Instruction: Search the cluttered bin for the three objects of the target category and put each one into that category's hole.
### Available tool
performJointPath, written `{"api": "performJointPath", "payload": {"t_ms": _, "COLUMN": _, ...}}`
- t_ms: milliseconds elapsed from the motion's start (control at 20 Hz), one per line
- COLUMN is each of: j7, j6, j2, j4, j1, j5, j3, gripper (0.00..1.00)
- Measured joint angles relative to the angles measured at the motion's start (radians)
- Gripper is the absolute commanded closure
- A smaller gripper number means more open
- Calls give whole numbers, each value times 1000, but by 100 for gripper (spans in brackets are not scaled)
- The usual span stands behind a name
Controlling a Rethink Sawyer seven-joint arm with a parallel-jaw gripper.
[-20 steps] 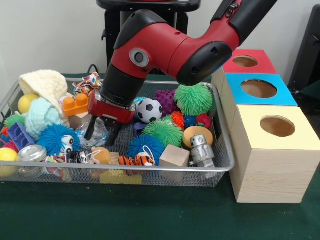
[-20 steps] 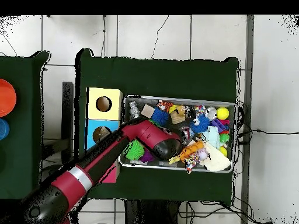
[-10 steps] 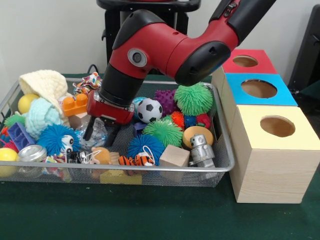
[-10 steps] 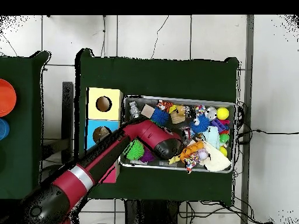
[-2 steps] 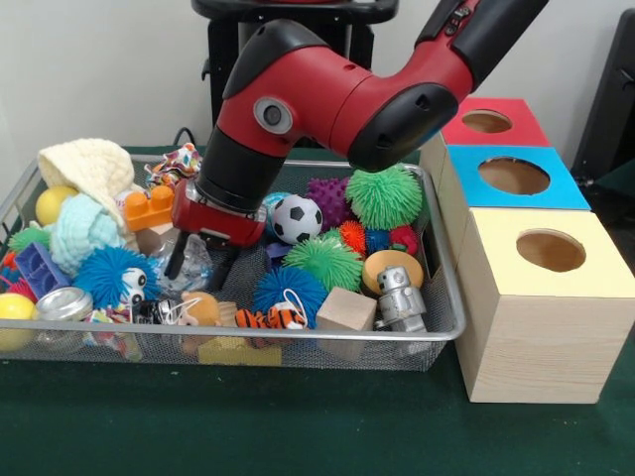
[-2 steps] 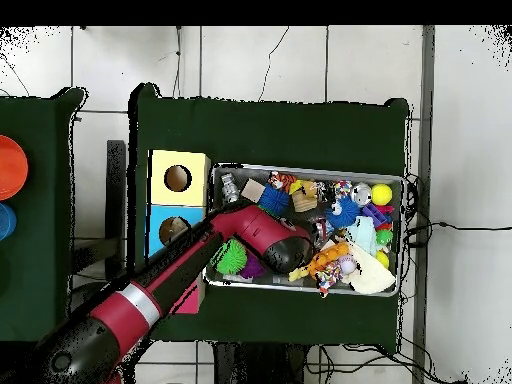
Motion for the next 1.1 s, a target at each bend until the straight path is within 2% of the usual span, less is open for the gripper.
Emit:
{"api": "performJointPath", "payload": {"t_ms": 350, "j7": 0, "j6": 0, "j2": 30, "j4": -11, "j1": 4, "j5": -19, "j3": -24, "gripper": 0}}
{"api": "performJointPath", "payload": {"t_ms": 400, "j7": 0, "j6": 0, "j2": 38, "j4": -14, "j1": 5, "j5": -22, "j3": -30, "gripper": 100}}
{"api": "performJointPath", "payload": {"t_ms": 1100, "j7": 0, "j6": 0, "j2": 65, "j4": -25, "j1": 13, "j5": -26, "j3": -63, "gripper": 100}}
